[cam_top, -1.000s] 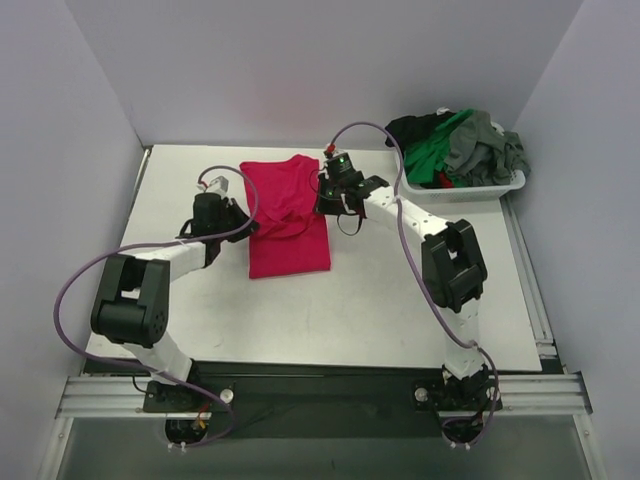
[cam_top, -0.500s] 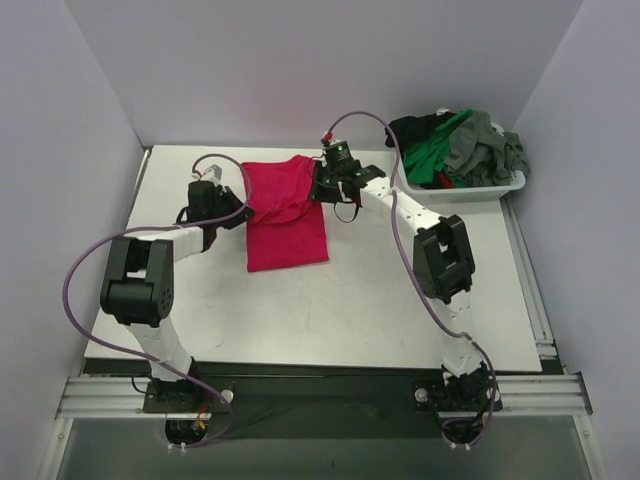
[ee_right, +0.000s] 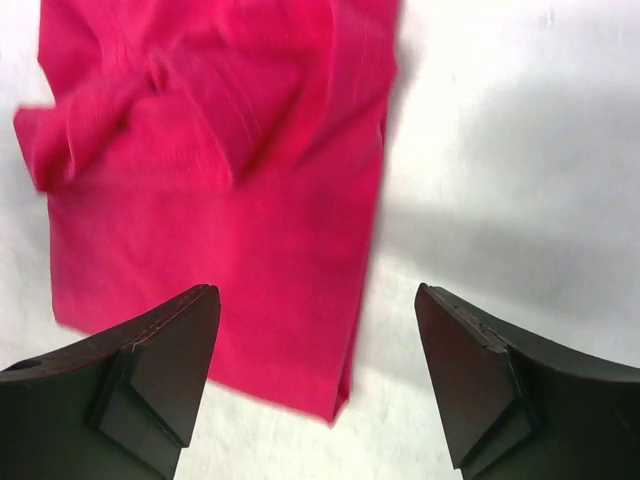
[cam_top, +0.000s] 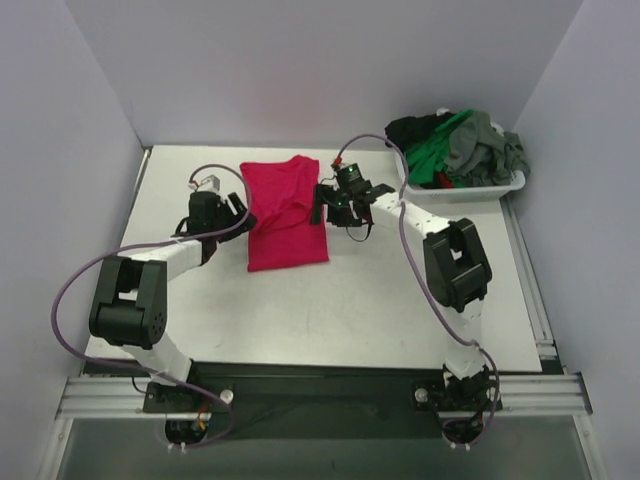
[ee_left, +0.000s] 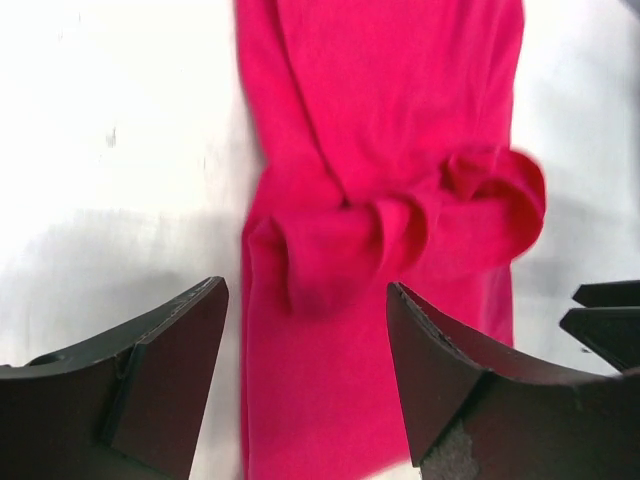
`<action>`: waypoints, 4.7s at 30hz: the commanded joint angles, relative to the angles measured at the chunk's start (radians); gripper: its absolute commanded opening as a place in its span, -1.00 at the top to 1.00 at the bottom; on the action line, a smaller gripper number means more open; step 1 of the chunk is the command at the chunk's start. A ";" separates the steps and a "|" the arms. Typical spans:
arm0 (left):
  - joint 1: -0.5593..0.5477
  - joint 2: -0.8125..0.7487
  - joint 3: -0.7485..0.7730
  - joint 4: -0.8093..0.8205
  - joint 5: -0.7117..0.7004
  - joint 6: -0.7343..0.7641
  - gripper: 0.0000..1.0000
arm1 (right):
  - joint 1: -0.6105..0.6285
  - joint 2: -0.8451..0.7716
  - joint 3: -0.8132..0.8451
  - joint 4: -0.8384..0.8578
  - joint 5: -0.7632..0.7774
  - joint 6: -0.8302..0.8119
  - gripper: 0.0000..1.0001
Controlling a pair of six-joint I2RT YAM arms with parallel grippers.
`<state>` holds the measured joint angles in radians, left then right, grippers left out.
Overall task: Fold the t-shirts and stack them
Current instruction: Fold the folded rectangular tshirt in 1/3 of the way
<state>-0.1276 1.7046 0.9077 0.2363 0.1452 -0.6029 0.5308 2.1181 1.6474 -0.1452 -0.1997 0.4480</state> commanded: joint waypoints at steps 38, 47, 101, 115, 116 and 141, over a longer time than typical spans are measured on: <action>-0.167 -0.117 -0.257 -0.118 -0.171 0.041 0.81 | 0.040 -0.139 -0.445 0.190 -0.089 0.103 0.96; -0.247 -0.253 -0.355 -0.170 -0.237 0.011 1.00 | 0.074 -0.323 -0.649 0.207 -0.029 0.112 1.00; -1.092 -0.821 -0.582 -0.161 -0.581 -0.198 0.01 | 0.534 -0.847 -0.865 0.071 0.254 0.229 -0.48; -1.087 -0.770 -0.822 0.121 -0.559 -0.293 0.01 | 0.480 -0.554 -0.741 0.211 0.069 0.207 -0.46; -1.086 -0.772 -0.831 0.114 -0.568 -0.299 0.01 | 0.479 -0.538 -0.727 0.211 0.066 0.205 -0.44; -1.087 -0.928 -0.943 -0.051 -0.592 -0.393 0.01 | 0.321 -0.236 -0.399 0.073 0.293 0.117 -0.35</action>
<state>-1.2160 0.7937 0.0559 0.2153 -0.4343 -0.9768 0.8848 1.8713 1.1831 -0.0296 0.0227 0.6109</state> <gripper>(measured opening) 0.493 0.676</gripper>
